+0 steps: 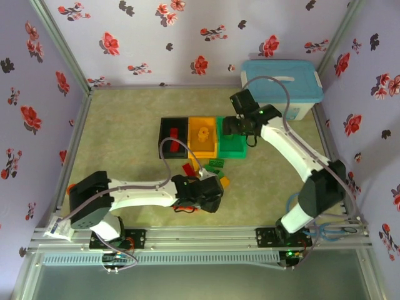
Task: Sort the legos into containers by color
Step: Pick up the lego from the middle-left of the table.
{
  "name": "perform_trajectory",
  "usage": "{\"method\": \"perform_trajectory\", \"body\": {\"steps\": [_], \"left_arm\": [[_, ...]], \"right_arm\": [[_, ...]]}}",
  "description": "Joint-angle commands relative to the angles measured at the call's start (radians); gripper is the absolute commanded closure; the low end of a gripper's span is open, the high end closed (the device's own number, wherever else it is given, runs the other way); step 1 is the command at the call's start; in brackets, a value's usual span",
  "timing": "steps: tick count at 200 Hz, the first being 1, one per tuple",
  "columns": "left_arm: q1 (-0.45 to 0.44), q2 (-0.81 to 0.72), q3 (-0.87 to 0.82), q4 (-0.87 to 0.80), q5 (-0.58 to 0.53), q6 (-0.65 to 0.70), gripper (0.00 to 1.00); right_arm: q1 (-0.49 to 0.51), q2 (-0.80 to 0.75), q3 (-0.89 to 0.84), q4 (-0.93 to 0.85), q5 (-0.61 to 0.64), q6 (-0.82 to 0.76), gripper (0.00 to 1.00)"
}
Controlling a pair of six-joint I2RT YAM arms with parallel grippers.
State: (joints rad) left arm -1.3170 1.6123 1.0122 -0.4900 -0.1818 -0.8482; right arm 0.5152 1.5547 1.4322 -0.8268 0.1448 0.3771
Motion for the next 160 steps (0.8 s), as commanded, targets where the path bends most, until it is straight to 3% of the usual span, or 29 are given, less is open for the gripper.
{"method": "perform_trajectory", "body": {"steps": [1, 75, 125, 160], "left_arm": [[-0.004, 0.053, 0.056, -0.046, 0.015, 0.043, 0.3], [-0.001, 0.144, 0.091, -0.105, 0.067, 0.03, 0.32], [-0.005, 0.189, 0.106, -0.105, 0.089, 0.026, 0.33], [-0.005, 0.209, 0.11, -0.111, 0.075, 0.021, 0.42]], "right_arm": [[0.002, -0.066, -0.112, 0.033, -0.031, 0.042, 0.19], [0.002, -0.242, -0.396, 0.083, -0.03, 0.113, 0.19], [0.002, -0.263, -0.441, 0.113, -0.044, 0.139, 0.21], [0.002, -0.276, -0.444, 0.112, -0.032, 0.142, 0.21]]}}
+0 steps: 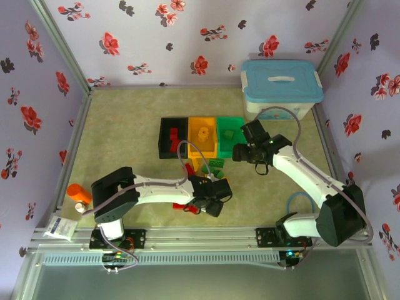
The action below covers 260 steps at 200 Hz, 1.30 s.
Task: Sort the legos into containers by color
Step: Pick up the lego from the middle-left of the table, then place the lego in the container.
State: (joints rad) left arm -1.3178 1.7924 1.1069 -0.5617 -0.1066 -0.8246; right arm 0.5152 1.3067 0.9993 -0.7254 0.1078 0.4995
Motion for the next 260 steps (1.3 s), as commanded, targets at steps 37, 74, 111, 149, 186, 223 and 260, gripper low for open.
{"method": "perform_trajectory", "body": {"steps": [37, 74, 111, 149, 186, 223, 260], "left_arm": [[-0.003, 0.018, 0.034, -0.079, -0.064, -0.002, 0.6], [-0.003, -0.03, 0.077, -0.15, -0.119, 0.019, 0.7], [0.134, -0.155, 0.186, -0.204, -0.13, 0.142, 0.72], [0.389, -0.055, 0.406, -0.175, -0.057, 0.32, 0.72], [0.498, 0.22, 0.686, -0.219, -0.009, 0.388, 0.73], [0.541, 0.354, 0.832, -0.28, -0.01, 0.412, 0.62], [0.546, 0.294, 0.834, -0.294, -0.007, 0.436, 0.29]], "right_arm": [[0.002, -0.046, -0.023, 0.013, 0.009, 0.026, 0.22], [0.002, -0.069, -0.028, -0.003, 0.015, 0.028, 0.22], [-0.003, -0.113, -0.021, -0.029, 0.068, 0.031, 0.23], [-0.006, -0.158, -0.032, -0.046, 0.069, 0.052, 0.23], [-0.007, -0.222, -0.066, -0.07, 0.072, 0.06, 0.23], [-0.007, -0.258, -0.103, -0.067, 0.038, 0.052, 0.22], [-0.003, -0.263, -0.144, -0.035, -0.025, 0.042, 0.22]]}}
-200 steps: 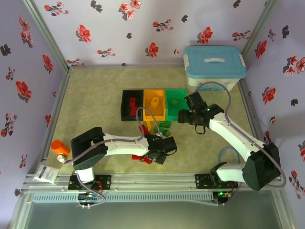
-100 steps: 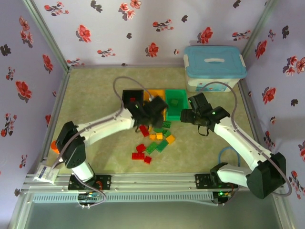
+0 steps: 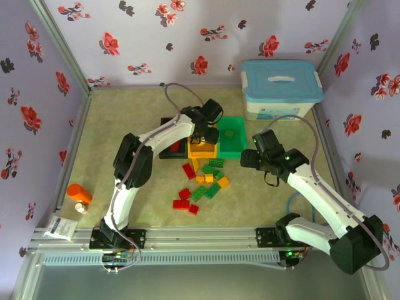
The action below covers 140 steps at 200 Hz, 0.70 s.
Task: Sort the legos into containers by color
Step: Place the lego in the container, then pick up the lego from the bottom-center of the table.
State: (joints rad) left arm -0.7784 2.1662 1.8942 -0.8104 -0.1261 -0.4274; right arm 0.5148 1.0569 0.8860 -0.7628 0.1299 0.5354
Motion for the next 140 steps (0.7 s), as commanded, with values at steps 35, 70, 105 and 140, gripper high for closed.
{"method": "perform_trajectory", "body": {"steps": [35, 70, 105, 140], "left_arm": [[0.001, -0.317, -0.113, 0.028, 0.001, 0.023, 0.28], [0.001, -0.626, -0.431, 0.17, -0.001, -0.023, 0.28], [-0.004, -0.874, -0.734, 0.199, -0.027, -0.111, 0.29], [-0.016, -1.088, -1.016, 0.22, -0.039, -0.245, 0.3]], "right_arm": [[0.06, 0.021, -0.043, 0.027, -0.087, -0.033, 0.2], [0.159, 0.139, -0.01, 0.041, -0.099, -0.062, 0.2], [0.221, 0.302, 0.03, 0.07, -0.143, -0.078, 0.21], [0.27, 0.44, 0.077, 0.094, -0.154, -0.081, 0.24]]}}
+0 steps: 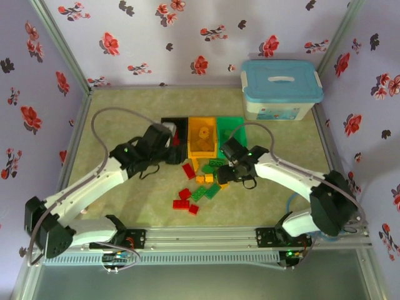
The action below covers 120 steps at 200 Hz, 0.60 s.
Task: Sort the legos into containers by color
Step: Pick up the lego from the bottom-center of the table.
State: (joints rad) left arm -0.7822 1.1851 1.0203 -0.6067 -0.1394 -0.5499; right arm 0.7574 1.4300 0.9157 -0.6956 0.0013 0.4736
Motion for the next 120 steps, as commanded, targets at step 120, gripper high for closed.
{"method": "perform_trajectory", "body": {"steps": [120], "left_arm": [[-0.029, -0.291, -0.35, -0.011, -0.049, -0.217, 0.34]], "right_arm": [[0.062, 0.158, 0.065, 0.023, 0.04, 0.041, 0.62]]}}
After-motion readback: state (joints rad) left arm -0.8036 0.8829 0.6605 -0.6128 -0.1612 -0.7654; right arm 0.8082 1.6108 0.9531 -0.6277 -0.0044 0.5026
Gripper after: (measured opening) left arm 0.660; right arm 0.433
